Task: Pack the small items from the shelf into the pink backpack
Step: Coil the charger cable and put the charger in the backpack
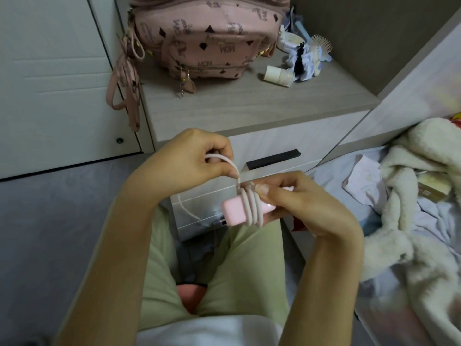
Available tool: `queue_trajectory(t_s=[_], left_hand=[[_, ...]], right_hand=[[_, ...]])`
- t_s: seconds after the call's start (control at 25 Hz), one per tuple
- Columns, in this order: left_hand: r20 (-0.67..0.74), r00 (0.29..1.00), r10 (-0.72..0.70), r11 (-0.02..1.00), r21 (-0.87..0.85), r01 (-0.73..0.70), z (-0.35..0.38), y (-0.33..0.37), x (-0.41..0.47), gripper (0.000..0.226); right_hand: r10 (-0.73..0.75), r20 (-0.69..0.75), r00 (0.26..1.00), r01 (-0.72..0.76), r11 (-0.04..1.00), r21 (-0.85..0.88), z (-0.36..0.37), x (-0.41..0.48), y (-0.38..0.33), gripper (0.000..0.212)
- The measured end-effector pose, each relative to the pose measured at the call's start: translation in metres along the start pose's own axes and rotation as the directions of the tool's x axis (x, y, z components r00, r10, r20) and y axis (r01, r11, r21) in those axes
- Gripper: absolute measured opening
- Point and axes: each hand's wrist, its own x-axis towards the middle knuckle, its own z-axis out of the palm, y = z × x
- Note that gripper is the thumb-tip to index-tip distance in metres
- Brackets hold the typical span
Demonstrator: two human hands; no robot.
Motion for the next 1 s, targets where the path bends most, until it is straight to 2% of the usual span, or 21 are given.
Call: queue_trajectory(t_s=[0.16,0.32,0.52,0.68,0.84,0.92,1.0], left_hand=[[-0.12,0.992,0.032,0.995,0.097,-0.021,0.007,0.018,-0.001,0.009],[-0.221,0.972,0.086,0.989,0.136,-0.056,0.018,0.033,0.002,0.01],[-0.104,0.98,0.171,0.983,0.084,-0.163,0.019,0.039,-0.001,0.02],[-0.139,0.97,0.2,0.977,-0.045,-0.208,0.018,0.037,-0.002,0.022],[-0.095,0.988,0.124,0.96,-0.24,-0.143,0.022,0.032,0.0,0.014],[-0.026,0.995,0.098,0.943,-0.316,-0.101,0.02,0.025,0.001,0.008],[0.081,0.992,0.094,0.936,-0.347,-0.06,0.015,0.016,0.002,0.011]], right_hand=[[-0.007,-0.077,0.997,0.006,1.0,-0.009,0.006,0.008,-0.001,0.018],[-0.078,-0.177,0.981,0.086,0.996,0.037,0.009,0.011,-0.003,0.023],[-0.123,-0.432,0.893,0.193,0.973,0.123,0.008,0.017,-0.003,0.02],[-0.074,-0.59,0.804,0.272,0.928,0.255,0.003,0.017,-0.004,0.019],[-0.025,-0.667,0.745,0.347,0.868,0.355,0.004,0.02,-0.004,0.024],[0.005,-0.665,0.747,0.376,0.821,0.429,0.005,0.022,-0.005,0.032],[0.043,-0.657,0.753,0.409,0.751,0.518,0.003,0.022,-0.006,0.041]])
